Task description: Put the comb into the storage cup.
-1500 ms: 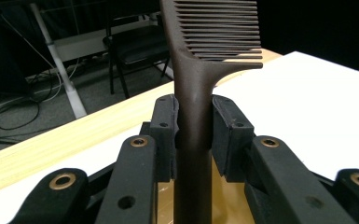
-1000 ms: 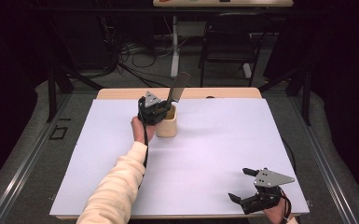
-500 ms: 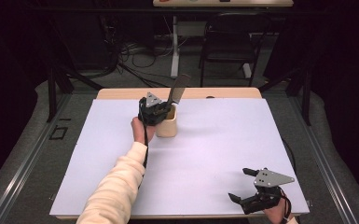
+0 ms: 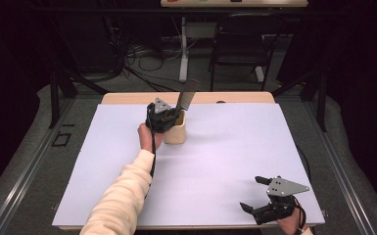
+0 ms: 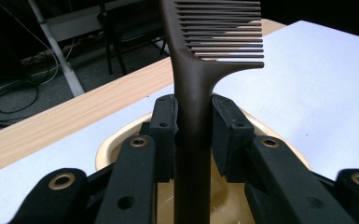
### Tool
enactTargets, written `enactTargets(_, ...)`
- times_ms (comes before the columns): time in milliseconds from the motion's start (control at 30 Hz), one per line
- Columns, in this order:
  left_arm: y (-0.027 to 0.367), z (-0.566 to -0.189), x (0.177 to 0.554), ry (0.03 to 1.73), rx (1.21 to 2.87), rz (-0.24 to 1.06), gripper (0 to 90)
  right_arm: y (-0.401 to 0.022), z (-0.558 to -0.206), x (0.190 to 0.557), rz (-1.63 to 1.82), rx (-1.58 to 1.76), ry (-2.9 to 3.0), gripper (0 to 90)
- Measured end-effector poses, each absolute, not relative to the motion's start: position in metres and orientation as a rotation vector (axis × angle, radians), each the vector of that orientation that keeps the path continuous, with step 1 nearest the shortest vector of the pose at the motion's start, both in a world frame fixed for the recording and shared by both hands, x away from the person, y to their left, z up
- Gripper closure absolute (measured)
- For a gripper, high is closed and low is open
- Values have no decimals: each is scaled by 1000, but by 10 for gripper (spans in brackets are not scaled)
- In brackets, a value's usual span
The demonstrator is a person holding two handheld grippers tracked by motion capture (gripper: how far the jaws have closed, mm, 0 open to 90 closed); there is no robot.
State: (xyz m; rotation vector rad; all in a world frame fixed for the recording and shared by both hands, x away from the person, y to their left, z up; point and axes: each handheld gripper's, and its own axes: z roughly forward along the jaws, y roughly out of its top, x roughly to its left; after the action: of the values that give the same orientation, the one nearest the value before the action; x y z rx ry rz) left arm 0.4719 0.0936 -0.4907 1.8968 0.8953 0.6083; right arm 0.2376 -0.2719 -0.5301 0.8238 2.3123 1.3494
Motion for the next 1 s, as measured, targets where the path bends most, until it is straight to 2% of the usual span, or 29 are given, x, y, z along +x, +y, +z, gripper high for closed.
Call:
enactTargets(400, 92, -491, 471, 895, 1929, 635, 706, -272, -530, 238, 1350, 827, 2312, 0)
enactTargets(667, 95, -483, 462, 881, 1918, 646, 425, -272, -530, 237, 1349, 826, 2312, 0)
enactTargets(767, 98, -481, 458, 879, 1913, 650, 384, -272, -530, 238, 1349, 826, 2312, 0)
enactTargets(1000, 106, -474, 451, 877, 1911, 643, 220, -271, -531, 238, 1341, 828, 2317, 0)
